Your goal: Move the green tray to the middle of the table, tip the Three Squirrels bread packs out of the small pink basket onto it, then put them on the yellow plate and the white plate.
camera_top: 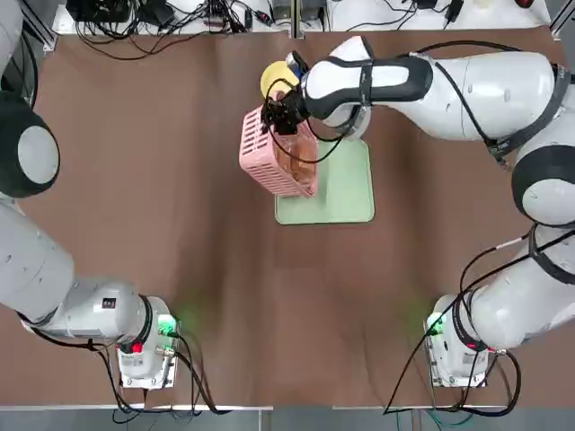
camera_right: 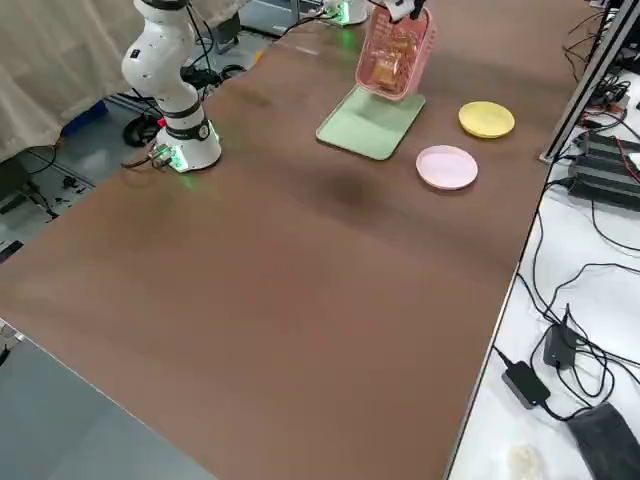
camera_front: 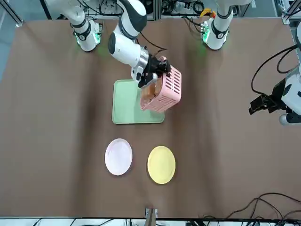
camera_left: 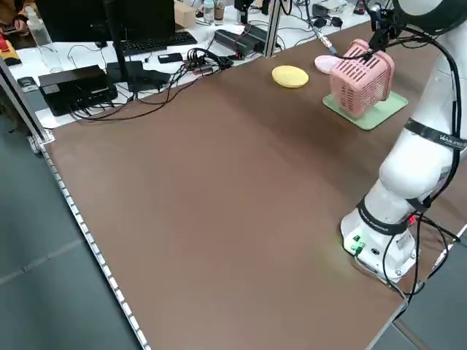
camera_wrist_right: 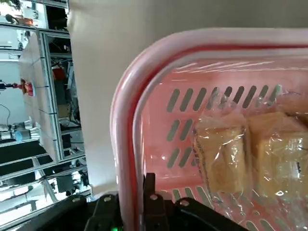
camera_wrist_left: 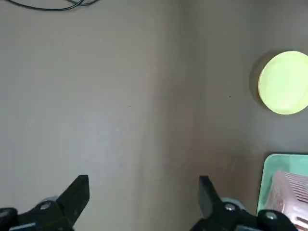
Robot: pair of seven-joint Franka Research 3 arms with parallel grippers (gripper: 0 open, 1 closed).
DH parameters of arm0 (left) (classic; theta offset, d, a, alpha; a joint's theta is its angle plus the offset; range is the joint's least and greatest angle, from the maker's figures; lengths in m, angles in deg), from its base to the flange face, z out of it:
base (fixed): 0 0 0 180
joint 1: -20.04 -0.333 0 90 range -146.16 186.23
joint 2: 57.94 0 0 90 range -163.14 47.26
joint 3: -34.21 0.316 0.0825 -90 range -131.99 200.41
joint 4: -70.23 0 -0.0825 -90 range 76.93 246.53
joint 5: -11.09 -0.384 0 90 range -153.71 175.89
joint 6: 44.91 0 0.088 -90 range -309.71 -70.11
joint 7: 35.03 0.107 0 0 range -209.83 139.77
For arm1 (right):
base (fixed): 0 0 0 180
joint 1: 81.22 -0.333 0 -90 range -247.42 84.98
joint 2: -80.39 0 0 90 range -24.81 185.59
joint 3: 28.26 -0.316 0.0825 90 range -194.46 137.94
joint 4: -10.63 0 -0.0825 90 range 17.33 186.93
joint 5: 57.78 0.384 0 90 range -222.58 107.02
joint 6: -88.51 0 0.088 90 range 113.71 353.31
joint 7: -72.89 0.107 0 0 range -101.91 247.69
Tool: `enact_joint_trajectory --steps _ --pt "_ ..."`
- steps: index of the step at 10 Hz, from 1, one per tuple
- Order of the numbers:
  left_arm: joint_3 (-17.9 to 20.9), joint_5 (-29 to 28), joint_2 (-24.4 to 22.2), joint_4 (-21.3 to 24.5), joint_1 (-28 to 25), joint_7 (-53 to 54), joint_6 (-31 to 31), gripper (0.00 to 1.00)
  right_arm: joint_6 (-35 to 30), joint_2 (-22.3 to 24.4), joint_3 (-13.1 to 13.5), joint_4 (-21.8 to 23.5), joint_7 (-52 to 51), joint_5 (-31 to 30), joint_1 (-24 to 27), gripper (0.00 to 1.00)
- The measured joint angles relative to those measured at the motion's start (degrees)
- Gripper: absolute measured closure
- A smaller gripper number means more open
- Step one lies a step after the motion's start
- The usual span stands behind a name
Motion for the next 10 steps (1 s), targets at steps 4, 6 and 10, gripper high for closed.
enact_joint_trajectory --steps 4,6,10 --pt "0.0 0.0 0.0 0.0 0.0 0.0 0.0 0.0 0.0 -1.7 0.0 -0.2 -1.0 0.0 0.6 0.93" --pt "0.0 0.0 0.1 0.0 0.0 0.0 0.0 0.0 -0.1 -2.6 -0.5 -0.1 -2.7 0.5 1.8 0.93" --pt "0.0 0.0 0.5 0.0 0.0 0.0 0.0 0.0 -5.0 -2.5 -1.4 1.0 -21.5 19.8 4.7 0.93"
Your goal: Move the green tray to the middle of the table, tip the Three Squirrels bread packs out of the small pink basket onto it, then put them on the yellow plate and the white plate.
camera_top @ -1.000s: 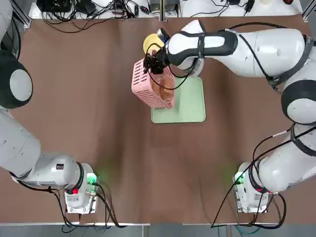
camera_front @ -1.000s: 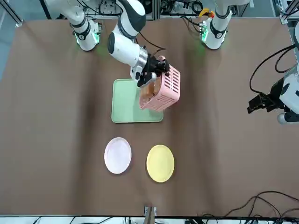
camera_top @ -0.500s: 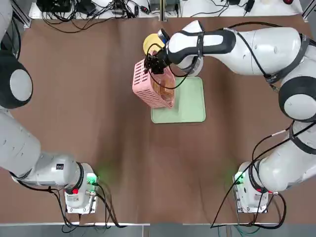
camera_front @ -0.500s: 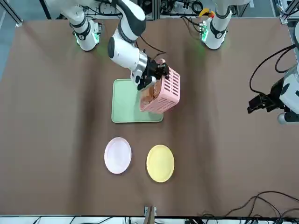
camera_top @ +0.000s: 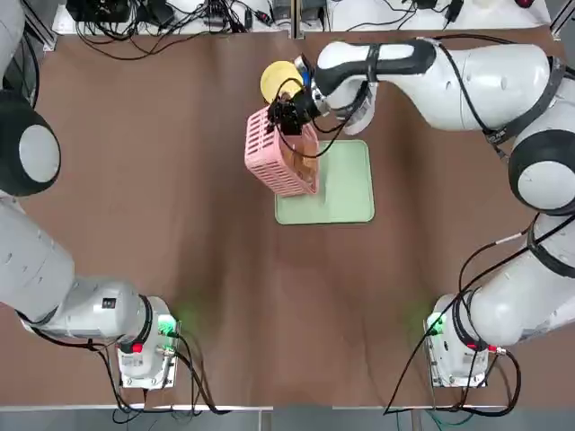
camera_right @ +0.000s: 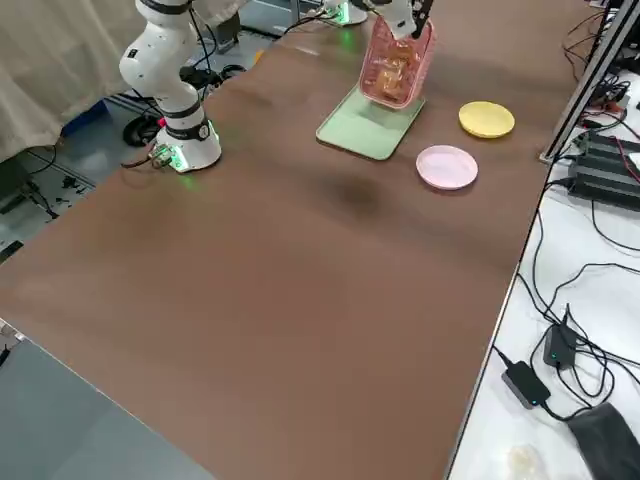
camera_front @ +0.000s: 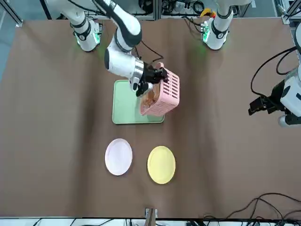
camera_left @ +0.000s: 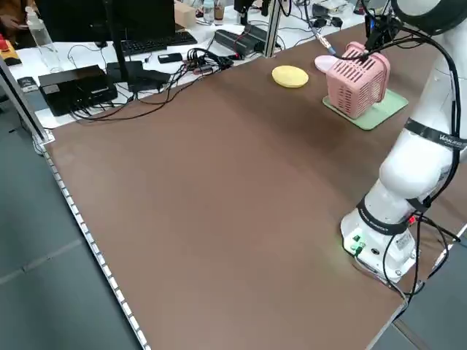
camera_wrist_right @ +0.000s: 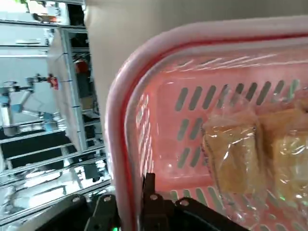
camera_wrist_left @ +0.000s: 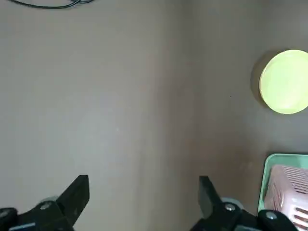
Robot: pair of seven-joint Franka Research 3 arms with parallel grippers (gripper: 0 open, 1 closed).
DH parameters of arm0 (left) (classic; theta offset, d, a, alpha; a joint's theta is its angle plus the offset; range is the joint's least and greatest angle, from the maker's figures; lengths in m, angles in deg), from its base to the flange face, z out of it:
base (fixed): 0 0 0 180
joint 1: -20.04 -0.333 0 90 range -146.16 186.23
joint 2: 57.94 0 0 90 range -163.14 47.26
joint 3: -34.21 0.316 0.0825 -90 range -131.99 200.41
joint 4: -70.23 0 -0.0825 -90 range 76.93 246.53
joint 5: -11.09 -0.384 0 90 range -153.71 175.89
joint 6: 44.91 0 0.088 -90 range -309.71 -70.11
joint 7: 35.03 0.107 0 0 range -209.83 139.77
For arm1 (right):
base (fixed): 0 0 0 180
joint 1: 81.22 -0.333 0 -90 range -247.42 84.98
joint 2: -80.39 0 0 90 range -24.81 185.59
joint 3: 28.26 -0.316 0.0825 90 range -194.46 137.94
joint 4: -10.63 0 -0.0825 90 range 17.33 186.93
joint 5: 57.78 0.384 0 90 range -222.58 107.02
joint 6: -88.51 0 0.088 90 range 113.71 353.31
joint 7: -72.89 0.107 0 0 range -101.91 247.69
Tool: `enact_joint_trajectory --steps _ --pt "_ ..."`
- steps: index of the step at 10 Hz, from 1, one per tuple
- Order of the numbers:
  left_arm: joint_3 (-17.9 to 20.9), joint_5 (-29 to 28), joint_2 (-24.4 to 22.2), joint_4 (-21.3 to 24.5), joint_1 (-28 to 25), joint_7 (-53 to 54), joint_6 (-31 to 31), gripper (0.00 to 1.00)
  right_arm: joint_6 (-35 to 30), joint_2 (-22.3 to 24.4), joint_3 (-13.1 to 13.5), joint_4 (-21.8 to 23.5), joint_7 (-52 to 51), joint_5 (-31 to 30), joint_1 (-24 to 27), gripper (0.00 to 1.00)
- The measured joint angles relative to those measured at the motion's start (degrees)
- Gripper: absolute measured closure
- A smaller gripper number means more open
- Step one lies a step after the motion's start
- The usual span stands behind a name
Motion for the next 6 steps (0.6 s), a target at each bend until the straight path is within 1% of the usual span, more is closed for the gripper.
enact_joint_trajectory --steps 1,4,6 --pt "0.0 0.0 0.0 0.0 0.0 0.0 0.0 0.0 -1.2 0.5 -0.1 0.8 -3.9 4.0 0.6 0.93" --pt "0.0 0.0 0.0 0.0 0.1 0.0 0.0 0.0 -5.1 3.0 -0.1 4.5 -11.1 12.3 3.1 0.93" --pt "-0.1 0.0 0.0 0.0 0.2 0.0 0.0 0.0 -8.9 4.6 -0.1 7.7 -19.3 20.6 5.0 0.93"
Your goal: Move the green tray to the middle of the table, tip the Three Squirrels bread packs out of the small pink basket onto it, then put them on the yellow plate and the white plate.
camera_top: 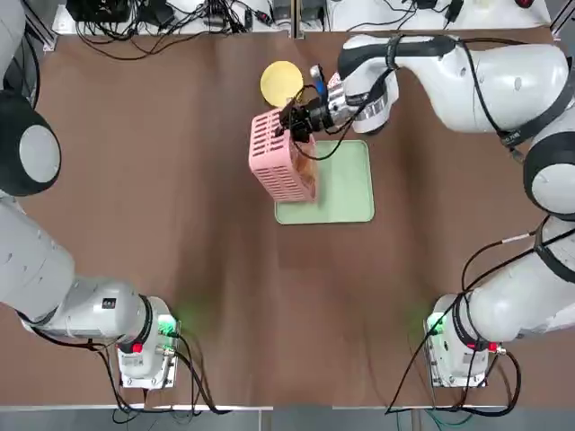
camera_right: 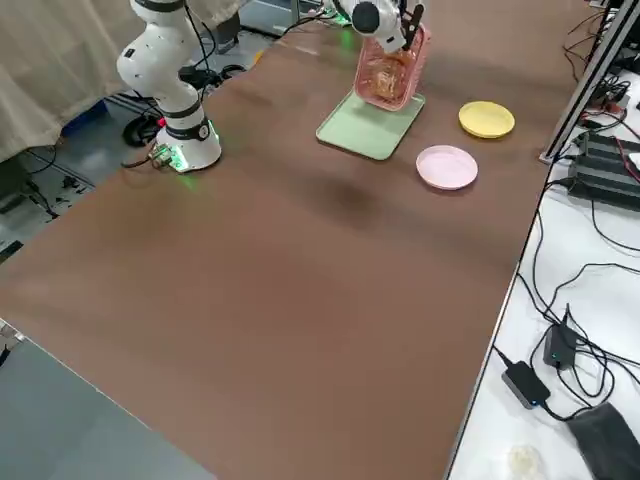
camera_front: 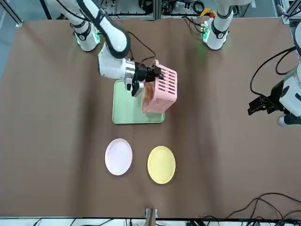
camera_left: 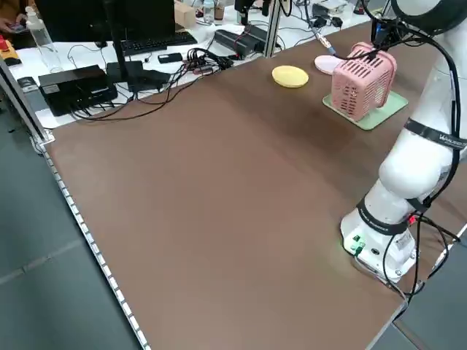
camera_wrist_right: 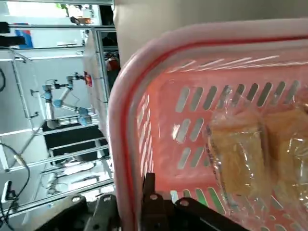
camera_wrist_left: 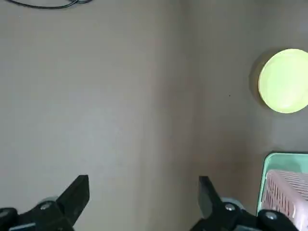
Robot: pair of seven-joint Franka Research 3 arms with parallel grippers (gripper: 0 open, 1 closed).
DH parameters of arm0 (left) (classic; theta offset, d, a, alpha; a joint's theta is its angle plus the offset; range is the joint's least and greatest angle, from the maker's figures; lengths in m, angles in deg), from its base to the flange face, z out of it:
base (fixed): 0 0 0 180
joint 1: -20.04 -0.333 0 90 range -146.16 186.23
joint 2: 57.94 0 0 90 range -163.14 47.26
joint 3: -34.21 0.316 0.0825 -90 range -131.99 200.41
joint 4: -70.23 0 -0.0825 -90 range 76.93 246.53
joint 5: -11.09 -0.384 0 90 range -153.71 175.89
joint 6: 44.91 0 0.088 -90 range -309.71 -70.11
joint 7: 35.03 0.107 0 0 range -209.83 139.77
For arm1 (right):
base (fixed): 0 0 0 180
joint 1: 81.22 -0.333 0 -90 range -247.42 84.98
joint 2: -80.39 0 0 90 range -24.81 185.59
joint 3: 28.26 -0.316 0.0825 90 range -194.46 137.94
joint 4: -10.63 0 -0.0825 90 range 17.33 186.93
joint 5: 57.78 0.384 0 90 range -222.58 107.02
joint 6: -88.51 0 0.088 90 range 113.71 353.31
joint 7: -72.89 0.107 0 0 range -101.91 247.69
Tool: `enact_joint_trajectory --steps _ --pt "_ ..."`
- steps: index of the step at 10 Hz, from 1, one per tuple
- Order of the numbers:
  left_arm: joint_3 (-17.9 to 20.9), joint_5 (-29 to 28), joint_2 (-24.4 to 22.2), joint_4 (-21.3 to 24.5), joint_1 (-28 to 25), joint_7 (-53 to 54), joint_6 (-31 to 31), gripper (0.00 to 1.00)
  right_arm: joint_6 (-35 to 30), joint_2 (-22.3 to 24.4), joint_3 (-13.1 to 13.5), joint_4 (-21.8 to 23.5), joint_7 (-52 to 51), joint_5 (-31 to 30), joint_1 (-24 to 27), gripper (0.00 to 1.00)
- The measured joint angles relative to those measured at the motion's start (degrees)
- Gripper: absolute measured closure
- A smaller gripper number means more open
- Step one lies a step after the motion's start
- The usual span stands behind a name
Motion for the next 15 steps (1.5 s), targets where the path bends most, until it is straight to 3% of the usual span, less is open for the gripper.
enact_joint_trajectory --steps 3,7,15 --pt "0.0 0.0 0.0 0.0 0.2 0.0 0.0 0.0 -4.2 1.5 0.5 2.9 -5.3 4.8 1.4 0.93" --pt "-0.1 0.0 0.0 0.0 0.5 0.0 0.0 0.0 -12.8 3.2 3.1 7.5 -16.8 14.8 2.4 0.93" --pt "-0.1 0.0 0.5 0.0 0.5 0.0 0.0 0.0 -20.8 1.0 5.1 9.3 -28.4 20.5 2.4 0.93"
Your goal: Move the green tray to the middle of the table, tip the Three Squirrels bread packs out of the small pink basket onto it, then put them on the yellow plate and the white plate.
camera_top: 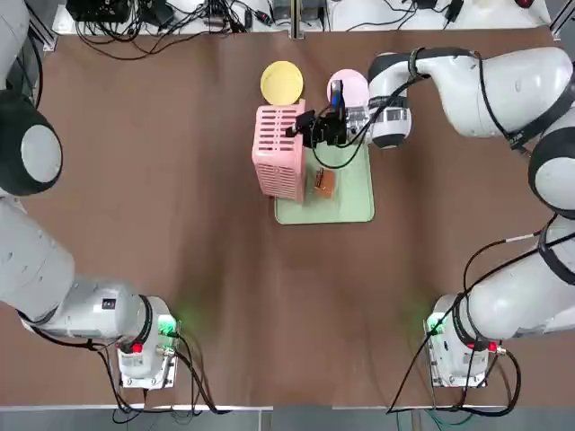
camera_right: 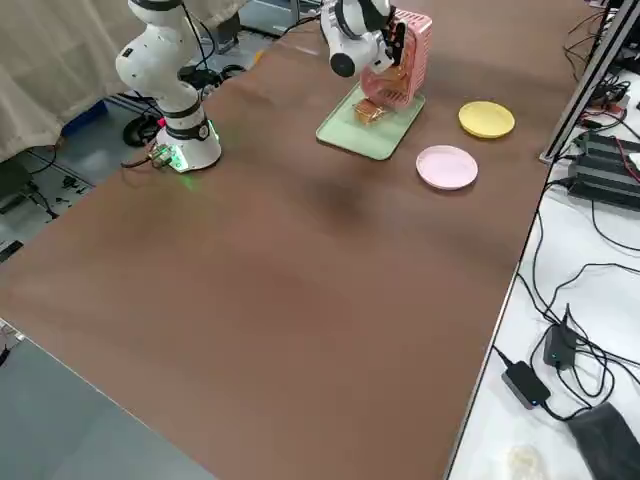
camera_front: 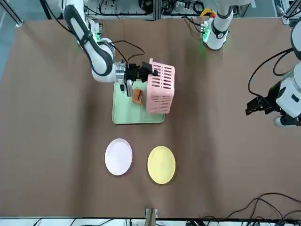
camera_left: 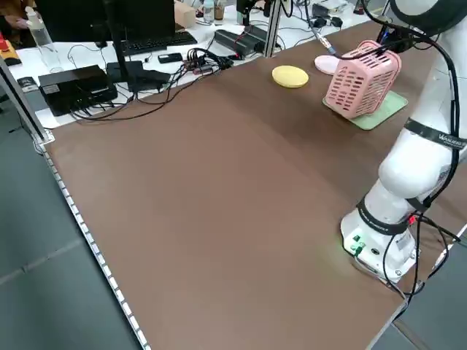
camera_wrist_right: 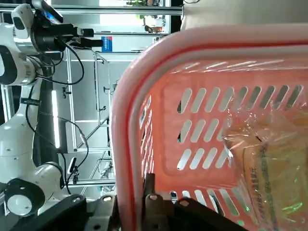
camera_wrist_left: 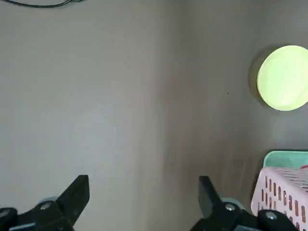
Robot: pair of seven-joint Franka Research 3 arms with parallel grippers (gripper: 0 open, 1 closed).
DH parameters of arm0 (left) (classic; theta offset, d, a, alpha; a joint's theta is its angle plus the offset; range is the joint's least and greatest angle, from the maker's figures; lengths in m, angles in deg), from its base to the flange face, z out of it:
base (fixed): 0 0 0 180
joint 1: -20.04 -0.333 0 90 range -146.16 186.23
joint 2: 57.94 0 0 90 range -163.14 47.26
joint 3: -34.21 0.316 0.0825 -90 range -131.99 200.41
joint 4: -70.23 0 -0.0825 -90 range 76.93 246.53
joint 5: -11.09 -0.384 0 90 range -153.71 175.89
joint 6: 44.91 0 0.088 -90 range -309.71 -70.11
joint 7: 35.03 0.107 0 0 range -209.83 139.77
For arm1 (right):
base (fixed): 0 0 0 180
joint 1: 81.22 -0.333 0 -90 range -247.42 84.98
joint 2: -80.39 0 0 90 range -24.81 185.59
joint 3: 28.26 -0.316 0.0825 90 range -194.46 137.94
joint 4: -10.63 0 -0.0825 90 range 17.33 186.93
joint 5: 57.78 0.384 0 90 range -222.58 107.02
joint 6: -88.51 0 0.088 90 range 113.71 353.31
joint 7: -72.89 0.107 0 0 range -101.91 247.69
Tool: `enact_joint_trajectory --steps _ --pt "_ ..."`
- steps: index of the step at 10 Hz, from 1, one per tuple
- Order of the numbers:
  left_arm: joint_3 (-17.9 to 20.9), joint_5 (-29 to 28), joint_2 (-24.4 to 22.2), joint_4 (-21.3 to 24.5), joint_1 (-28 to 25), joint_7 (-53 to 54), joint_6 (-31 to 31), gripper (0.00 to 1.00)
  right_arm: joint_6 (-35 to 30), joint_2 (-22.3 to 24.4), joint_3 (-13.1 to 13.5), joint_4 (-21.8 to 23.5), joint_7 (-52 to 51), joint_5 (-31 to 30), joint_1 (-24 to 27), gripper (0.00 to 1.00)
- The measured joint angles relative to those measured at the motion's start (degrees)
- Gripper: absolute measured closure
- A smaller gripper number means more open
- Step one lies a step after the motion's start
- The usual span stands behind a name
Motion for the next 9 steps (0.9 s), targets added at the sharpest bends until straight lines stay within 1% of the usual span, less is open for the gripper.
enact_joint_trajectory --steps 2,5,9 --pt "-0.1 0.0 0.0 0.0 0.1 0.0 0.0 0.0 -3.7 -1.4 1.2 0.5 -2.4 0.2 0.0 0.93" --pt "-0.3 0.0 0.0 0.0 0.2 0.0 0.0 0.0 -9.1 -2.0 2.4 2.0 -5.0 1.0 0.0 0.93" --pt "-0.3 0.0 0.3 0.0 0.2 0.0 -0.1 0.0 -12.8 -3.3 2.5 2.8 -7.6 3.2 0.0 0.93"
